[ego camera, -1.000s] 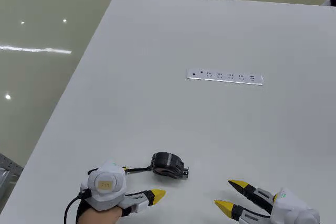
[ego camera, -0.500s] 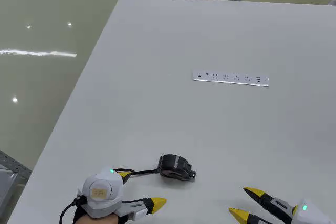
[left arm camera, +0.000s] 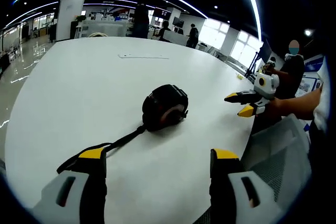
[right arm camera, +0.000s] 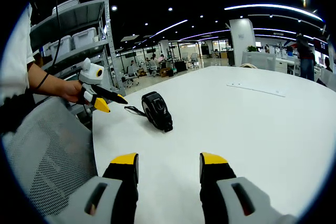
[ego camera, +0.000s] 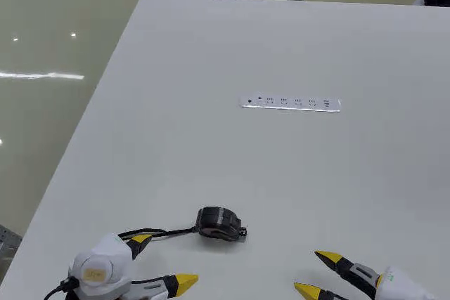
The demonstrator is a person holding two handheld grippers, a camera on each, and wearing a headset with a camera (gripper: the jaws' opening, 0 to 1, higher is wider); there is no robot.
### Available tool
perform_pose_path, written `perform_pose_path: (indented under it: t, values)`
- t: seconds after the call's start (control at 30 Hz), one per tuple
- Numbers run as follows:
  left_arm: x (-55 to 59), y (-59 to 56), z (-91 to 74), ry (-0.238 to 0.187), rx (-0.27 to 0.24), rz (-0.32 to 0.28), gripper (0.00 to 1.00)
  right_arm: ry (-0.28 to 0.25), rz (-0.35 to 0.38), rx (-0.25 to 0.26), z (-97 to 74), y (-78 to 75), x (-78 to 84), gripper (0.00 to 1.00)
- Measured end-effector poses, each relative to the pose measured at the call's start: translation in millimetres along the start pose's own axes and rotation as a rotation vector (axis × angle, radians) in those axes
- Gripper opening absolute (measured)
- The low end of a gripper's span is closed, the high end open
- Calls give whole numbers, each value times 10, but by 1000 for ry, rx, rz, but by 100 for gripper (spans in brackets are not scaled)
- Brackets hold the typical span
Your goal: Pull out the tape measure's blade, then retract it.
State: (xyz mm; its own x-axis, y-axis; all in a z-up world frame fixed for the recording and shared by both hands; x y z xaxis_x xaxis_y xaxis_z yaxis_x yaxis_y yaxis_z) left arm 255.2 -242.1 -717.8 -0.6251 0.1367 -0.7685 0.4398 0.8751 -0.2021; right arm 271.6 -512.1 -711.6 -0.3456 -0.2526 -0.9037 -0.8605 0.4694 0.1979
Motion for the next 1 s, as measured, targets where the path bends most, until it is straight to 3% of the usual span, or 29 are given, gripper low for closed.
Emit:
perform_pose_path:
  t: [0.23, 0.43, 0.67, 0.8, 0.93, 1.0]
  values:
    - [45, -27, -85, -3, 16, 29, 80, 6, 1, 19, -78, 0, 5, 52]
    - [55, -48, -174, -8, 28, 13, 80, 17, -2, 25, -143, 51, 23, 54]
    - [119, 35, -241, -18, 7, 24, 81, 26, 2, 45, -233, 69, 28, 56]
    - [124, 82, -278, -36, -5, -4, 82, 37, 5, 56, -269, 79, 50, 60]
    - [151, 58, -322, -36, -11, -2, 82, 46, -2, 60, -291, 118, 55, 61]
    - [170, 7, -360, -18, -4, 7, 77, 50, -2, 61, -299, 135, 48, 62]
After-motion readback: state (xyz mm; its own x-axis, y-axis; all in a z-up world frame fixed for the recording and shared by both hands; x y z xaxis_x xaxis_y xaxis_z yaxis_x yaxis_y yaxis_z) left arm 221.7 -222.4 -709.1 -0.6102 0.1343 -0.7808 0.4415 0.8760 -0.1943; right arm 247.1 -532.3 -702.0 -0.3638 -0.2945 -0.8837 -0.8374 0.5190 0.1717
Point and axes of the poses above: the centre of the closed fingertips' face, and the gripper's own axes: z roughly forward along the fingers, y roughly to its left, x roughly out of its underside, the point moved 2 cm from there along -z, roughly backward along the fingers, and after that the axes turned 5 degrees about -x, right-handed, at the moved point
